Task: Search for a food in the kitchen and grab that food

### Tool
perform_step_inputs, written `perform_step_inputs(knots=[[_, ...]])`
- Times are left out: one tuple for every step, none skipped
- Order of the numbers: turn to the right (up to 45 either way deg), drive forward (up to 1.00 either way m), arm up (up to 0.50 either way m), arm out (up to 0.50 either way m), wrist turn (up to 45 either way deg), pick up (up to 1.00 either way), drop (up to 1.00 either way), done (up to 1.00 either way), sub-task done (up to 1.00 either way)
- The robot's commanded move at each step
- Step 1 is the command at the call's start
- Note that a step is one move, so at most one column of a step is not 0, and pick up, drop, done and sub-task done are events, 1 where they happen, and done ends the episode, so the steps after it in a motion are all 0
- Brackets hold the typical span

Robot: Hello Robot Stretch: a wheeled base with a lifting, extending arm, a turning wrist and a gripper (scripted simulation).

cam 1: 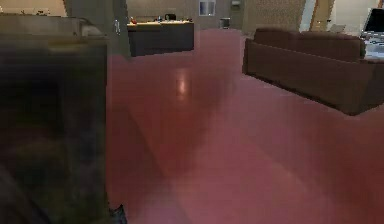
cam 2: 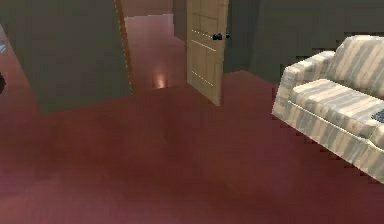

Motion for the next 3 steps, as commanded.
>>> perform_step_inputs(knots=[[0.0,0.90,0.00,0.00,0.0,0.00,0.00,0.00,0.00],[-12.0,0.00,0.00,0.00,0.0,0.00,0.00,0.00,0.00],[0.0,1.00,0.00,0.00,0.0,0.00,0.00,0.00,0.00]])
